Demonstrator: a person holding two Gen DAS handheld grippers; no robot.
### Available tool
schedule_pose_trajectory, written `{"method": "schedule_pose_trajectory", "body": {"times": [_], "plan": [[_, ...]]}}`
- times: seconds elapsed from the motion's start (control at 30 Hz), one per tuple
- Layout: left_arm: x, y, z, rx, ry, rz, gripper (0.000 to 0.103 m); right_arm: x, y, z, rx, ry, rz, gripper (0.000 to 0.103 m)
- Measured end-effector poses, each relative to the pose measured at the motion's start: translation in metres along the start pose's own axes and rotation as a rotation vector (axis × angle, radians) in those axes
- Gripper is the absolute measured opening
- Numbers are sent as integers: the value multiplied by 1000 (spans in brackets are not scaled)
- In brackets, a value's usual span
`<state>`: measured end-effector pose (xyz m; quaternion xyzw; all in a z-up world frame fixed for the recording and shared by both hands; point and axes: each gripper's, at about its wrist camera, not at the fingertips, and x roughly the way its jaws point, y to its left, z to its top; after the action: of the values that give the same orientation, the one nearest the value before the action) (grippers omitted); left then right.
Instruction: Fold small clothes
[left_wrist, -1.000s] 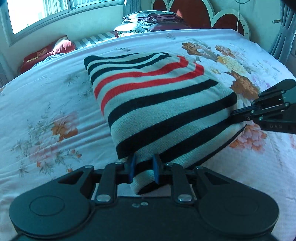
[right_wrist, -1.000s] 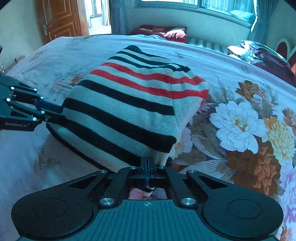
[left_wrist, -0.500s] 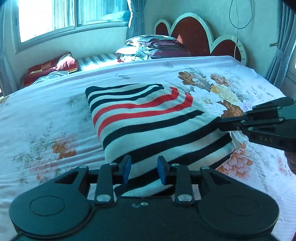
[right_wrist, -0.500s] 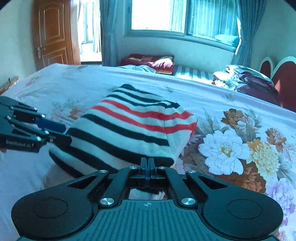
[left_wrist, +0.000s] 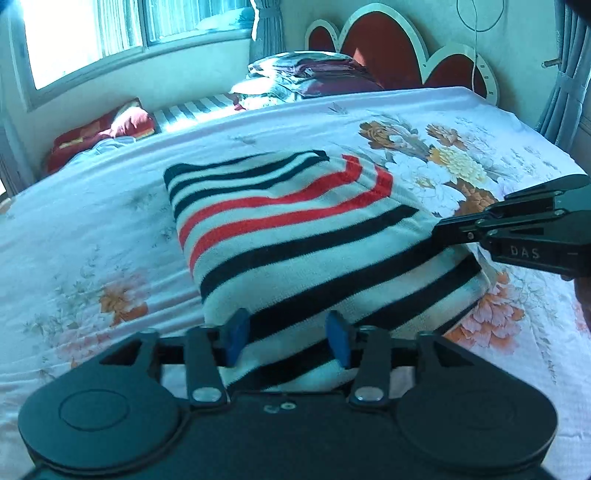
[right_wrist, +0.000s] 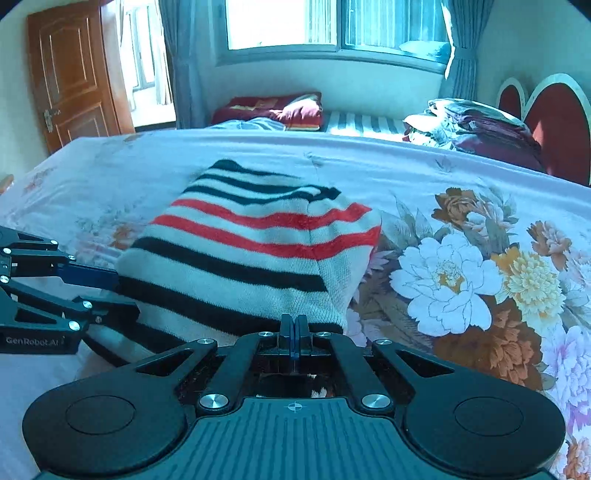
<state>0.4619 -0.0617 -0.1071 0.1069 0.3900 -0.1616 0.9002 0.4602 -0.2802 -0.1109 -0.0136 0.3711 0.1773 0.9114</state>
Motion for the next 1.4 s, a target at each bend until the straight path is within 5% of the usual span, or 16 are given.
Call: {"method": "schedule_pose_trajectory", "body": {"times": [0.03, 0.2, 0.4, 0.57, 0.6, 0.63, 0.67, 0.87, 1.23, 1.4], "plan": [[-2, 0, 2, 4, -23, 33, 98, -1, 0, 4, 1, -9, -4, 0], [4, 3, 13, -2, -21, 49, 85, 1, -5, 16, 10, -33, -27, 0], [22, 4, 13, -9, 37, 65, 85, 13, -7, 10, -25, -2, -32, 0], [36, 12, 5, -62, 80, 76, 97, 29, -8, 2, -77, 43, -69, 0], [36, 14, 5, -73, 84, 71, 98, 29, -6, 3, -90, 42, -80, 13], [37, 15, 5, -81, 90, 72, 98, 30, -6, 3, -106, 42, -104, 48], [37, 17, 5, -88, 94, 69, 99, 31, -8, 2, -115, 36, -127, 54], [28, 25, 8, -141, 64, 49, 90, 9, -51, 8, 78, -9, 28, 55], [53, 59, 19, -370, 96, -80, 97, 62, -114, 2, 519, 123, 413, 55], [71, 75, 16, -479, 132, -194, 87, 85, -132, -3, 629, 185, 515, 55]]}}
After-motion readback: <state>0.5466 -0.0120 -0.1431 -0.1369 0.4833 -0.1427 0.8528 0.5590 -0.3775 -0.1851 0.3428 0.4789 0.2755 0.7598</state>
